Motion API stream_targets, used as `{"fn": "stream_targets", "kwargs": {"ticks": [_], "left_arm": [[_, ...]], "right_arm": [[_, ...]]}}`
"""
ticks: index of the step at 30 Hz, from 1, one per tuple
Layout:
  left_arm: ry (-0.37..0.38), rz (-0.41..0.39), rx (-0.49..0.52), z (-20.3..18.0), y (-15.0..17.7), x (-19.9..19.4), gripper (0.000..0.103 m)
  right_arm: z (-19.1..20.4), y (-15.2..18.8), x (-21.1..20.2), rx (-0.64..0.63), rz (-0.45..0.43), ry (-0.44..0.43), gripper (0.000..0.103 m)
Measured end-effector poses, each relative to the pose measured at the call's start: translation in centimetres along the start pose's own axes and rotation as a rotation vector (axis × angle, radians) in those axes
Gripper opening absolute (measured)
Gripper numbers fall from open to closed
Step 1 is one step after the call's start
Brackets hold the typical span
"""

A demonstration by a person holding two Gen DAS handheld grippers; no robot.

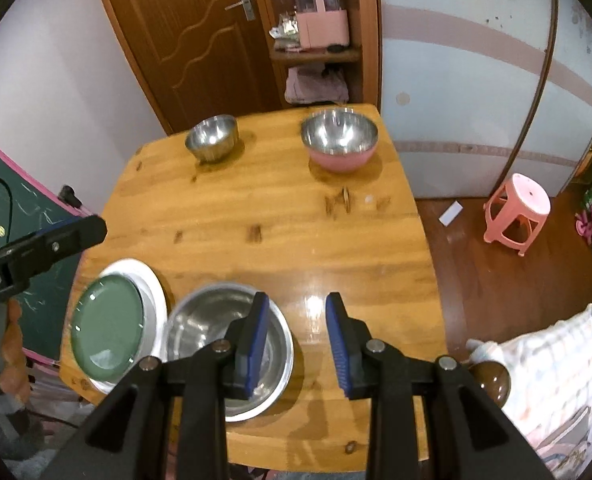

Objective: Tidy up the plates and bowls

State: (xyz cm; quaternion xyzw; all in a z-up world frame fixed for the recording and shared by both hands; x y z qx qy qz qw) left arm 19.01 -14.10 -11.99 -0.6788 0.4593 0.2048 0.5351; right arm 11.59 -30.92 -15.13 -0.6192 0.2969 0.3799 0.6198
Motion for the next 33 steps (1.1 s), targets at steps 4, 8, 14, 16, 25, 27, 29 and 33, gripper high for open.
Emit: {"fn": "stream_targets", "kwargs": {"ticks": [4,8,14,16,25,27,29,33], "left_arm": [[-0.019,-0.033,0.037,-1.4,-3.2,-0.6,0.076],[-0.05,-0.07,0.092,-3.1,-6.2,-0.9,0.078],[-0.081,-0.094,0.134,-5.7,-10.4,0.4,0.08],[-0.093,-0.097,0.146,-6.6,-11.5,1.4,0.08],[-0.145,-0.052,0.19,-8.7,-14.7,10.0,0.081],[-0.155,-0.031,0.193,-8.7,-15.1,12.6,0.081],[-0.165,-0.013,0.18,-8.4,-15.4,15.1,0.081],[-0.17,0.021,0.159,-7.8,-15.5,19.3,0.081]], "right_arm": [[-1.1,-2.5,-1.4,0.006,-0.015,-0.023,0.029],[-2.6,-5.6,-2.7,0.007,-0.045,-0.011,0.029],[-5.4,-9.8,-3.3,0.008,-0.076,0.026,0.029],[-6.3,-11.0,-3.0,0.017,-0.075,0.031,0.029],[-10.8,-15.4,1.6,0.061,-0.044,0.034,0.03],[-11.5,-15.9,3.1,0.072,-0.033,0.024,0.03],[-12.3,-16.6,5.0,0.086,-0.017,-0.001,0.03],[-13.5,-17.3,8.4,0.118,0.012,-0.021,0.03]]}}
Point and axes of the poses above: each gripper's, at about its wrist camera, not at the fingertips, and x roughly the way its jaws point, z to its left, y to its underside, the point moved 8 cm from there along x, roughly the way its jaws point, and after that the axes turned 9 degrees about -x, right-handed, at the moved point
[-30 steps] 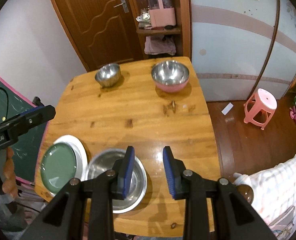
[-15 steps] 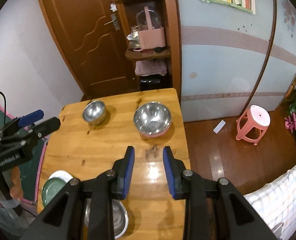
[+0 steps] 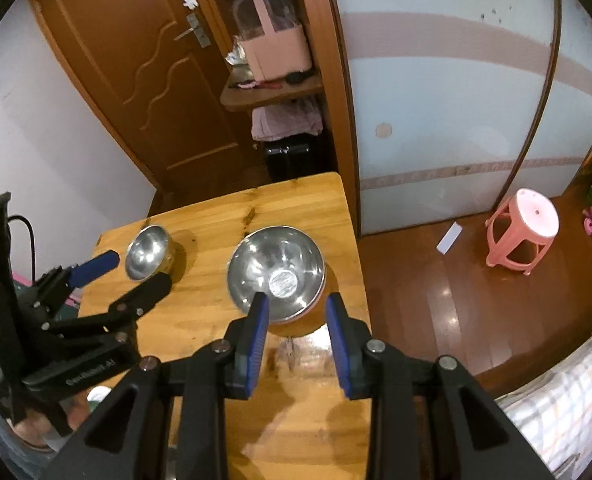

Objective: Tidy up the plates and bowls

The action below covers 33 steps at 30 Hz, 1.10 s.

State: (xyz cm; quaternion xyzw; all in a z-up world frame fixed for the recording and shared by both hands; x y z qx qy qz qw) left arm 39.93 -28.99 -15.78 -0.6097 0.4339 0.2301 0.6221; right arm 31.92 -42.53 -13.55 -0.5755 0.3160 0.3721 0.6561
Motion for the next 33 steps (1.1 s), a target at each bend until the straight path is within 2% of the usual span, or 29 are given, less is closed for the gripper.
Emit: {"fn": "stream_targets", "kwargs": {"ticks": [3,10,15,17,20,22,23,24,25,33], "left_arm": [[0.003,0.032,-0.008,0.0,0.1,3.0,0.081],[0.028,0.152,-0.138,1.6,1.0,10.1,0.081],[0.059,0.227,-0.198,2.1,2.2,13.2,0.08],[0.073,0.245,-0.206,2.1,2.6,14.0,0.075],[0.107,0.281,-0.218,1.7,3.1,14.9,0.06],[0.135,0.312,-0.233,1.5,3.4,15.4,0.042],[0.147,0.323,-0.24,1.3,3.6,15.5,0.036],[0.164,0.341,-0.247,1.2,3.9,15.7,0.024],[0.177,0.355,-0.254,1.0,4.0,15.8,0.017],[0.193,0.394,-0.269,1.0,4.6,14.7,0.013]], "right_arm": [[-0.7,-0.3,2.9,0.017,0.036,-0.007,0.03],[-2.3,0.0,9.4,0.089,0.117,-0.031,0.03],[-2.9,0.9,13.3,0.124,0.184,-0.039,0.03],[-3.0,1.1,14.2,0.137,0.198,-0.05,0.03],[-3.0,1.2,15.1,0.147,0.213,-0.058,0.03],[-3.1,1.4,15.6,0.151,0.229,-0.061,0.029],[-3.0,1.5,15.7,0.153,0.234,-0.06,0.024],[-3.0,1.7,15.8,0.155,0.241,-0.06,0.013],[-2.9,1.8,16.0,0.157,0.251,-0.067,0.012],[-2.2,2.3,14.5,0.142,0.258,-0.049,0.011]]}}
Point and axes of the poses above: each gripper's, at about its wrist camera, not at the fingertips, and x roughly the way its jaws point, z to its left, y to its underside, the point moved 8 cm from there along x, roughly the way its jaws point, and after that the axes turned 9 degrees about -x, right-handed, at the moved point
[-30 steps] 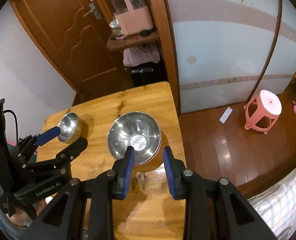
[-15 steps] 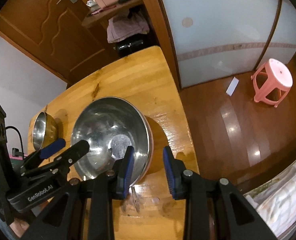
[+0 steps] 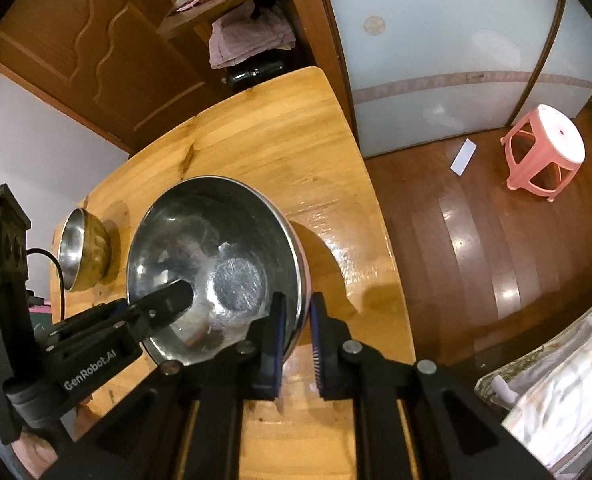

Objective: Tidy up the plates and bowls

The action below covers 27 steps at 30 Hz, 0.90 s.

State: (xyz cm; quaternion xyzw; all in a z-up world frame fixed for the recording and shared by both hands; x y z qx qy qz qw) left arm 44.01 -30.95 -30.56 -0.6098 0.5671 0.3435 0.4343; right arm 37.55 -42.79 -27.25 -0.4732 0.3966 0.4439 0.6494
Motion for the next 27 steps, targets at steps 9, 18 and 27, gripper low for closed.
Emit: {"fn": "stream_targets", "kwargs": {"ticks": [9,18,27], "left_arm": [[-0.037,-0.024,0.118,-1.1,3.9,-6.8,0.014],[-0.002,-0.055,0.185,0.1,12.7,-15.4,0.015],[0.026,-0.007,0.172,5.4,24.6,-16.7,0.017]], "right_arm": [[3.2,2.9,-5.8,-0.028,-0.042,-0.034,0.011],[8.6,9.8,-13.5,-0.094,-0.114,-0.04,0.011],[12.0,20.4,-13.9,-0.119,-0.101,-0.061,0.01]]}}
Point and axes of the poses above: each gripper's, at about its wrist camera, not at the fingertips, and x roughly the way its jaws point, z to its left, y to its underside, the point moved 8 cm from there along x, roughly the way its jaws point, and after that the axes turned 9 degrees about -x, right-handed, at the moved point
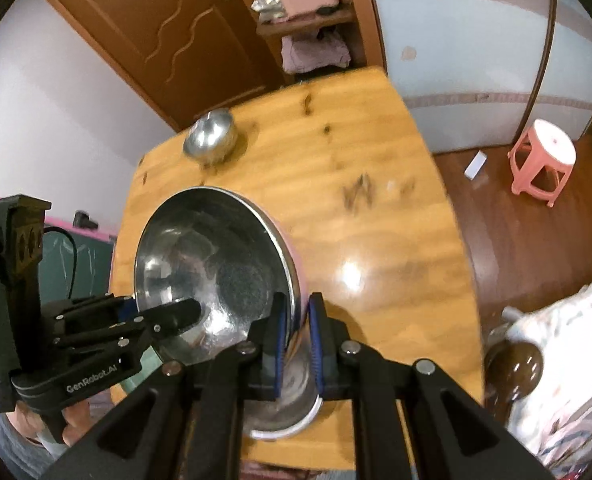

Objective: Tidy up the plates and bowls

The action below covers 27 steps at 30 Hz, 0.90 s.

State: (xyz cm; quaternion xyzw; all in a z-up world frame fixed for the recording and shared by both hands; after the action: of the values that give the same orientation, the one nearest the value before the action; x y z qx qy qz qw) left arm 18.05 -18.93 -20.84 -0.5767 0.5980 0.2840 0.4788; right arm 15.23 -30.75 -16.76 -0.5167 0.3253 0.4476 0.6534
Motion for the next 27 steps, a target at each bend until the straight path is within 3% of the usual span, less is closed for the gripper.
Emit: {"fn": "stream_targets", "kwargs": {"ticks": [4,9,16,24,27], "left_arm": [[-0.008,0.084,-0.041,2.5,4.5,3.2,0.017],[-0.034,0.091,-0.044,4.1,6.4,5.3,0.017],[-0.095,0.026,-0.018,4.9,6.1,5.5,0.017],[-0.108,-0.024,-0.005,5.1,5.9,4.6,0.018],[-0.111,-0.05,0.022,4.8,5.9,4.1,0.024]], "right_arm": [[0.9,4.3,3.1,0.017,0.076,-0.025,0.01],[1.1,7.4,5.7,0.025,0.135,-0.011,0.01],[0.3,8.2,7.2,0.046,0.141,0.014,0.011],[1.0,8.2,7.8,-0.041,0.127,0.096,0.01],[1.3,8.0,7.5,-0.081,0.103,0.142,0.011]]}}
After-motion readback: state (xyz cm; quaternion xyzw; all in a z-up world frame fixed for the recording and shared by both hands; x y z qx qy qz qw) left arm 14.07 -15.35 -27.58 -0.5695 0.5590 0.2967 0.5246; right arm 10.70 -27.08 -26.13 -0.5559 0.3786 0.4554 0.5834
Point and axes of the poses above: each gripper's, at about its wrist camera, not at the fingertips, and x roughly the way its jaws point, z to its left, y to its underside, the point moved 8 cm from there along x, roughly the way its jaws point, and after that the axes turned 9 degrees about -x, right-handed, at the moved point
